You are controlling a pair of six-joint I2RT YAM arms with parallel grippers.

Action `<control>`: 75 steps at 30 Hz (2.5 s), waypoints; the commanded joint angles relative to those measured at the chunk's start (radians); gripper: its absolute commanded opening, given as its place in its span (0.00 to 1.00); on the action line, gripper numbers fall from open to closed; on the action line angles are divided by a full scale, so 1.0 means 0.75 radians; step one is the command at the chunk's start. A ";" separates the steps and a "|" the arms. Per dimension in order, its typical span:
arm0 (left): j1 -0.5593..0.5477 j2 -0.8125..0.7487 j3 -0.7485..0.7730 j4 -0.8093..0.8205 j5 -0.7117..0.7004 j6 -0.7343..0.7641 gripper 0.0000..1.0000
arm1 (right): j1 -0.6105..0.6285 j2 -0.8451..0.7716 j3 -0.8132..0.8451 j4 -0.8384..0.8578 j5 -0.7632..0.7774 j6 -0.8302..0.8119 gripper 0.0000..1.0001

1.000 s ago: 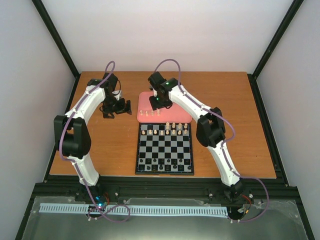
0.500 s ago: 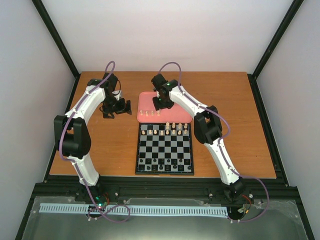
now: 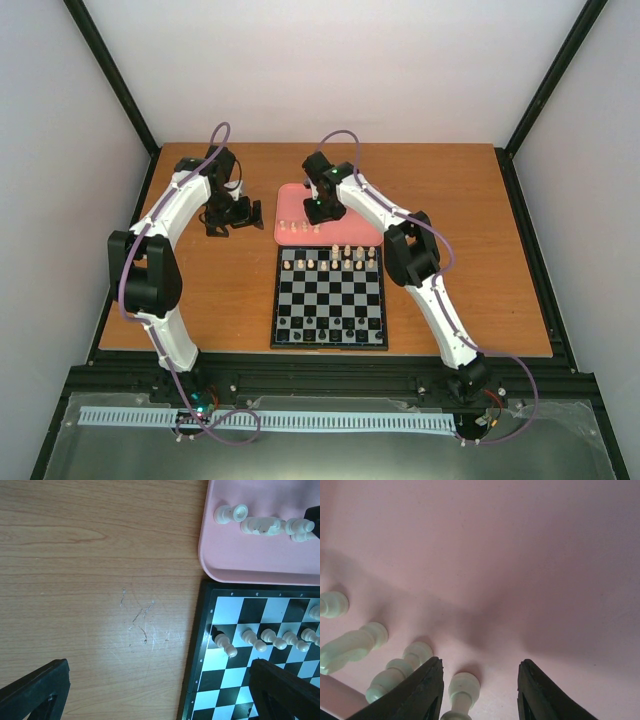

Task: Set up the chess pieces on the board
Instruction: Pick up the chess piece from the storage box, then place the chess piece on the chessboard.

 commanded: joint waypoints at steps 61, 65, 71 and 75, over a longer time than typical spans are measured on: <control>-0.002 -0.026 0.026 0.011 0.014 -0.008 1.00 | 0.143 -0.474 -0.597 -0.015 0.009 -0.013 0.14; -0.002 -0.024 0.026 0.011 0.013 -0.009 1.00 | 0.143 -0.457 -0.610 -0.002 0.005 -0.015 0.14; -0.003 -0.021 0.026 0.011 0.015 -0.007 1.00 | 0.143 -0.435 -0.621 0.012 0.011 -0.017 0.15; -0.002 -0.022 0.022 0.011 0.013 -0.007 1.00 | 0.143 -0.414 -0.606 0.013 0.015 -0.020 0.17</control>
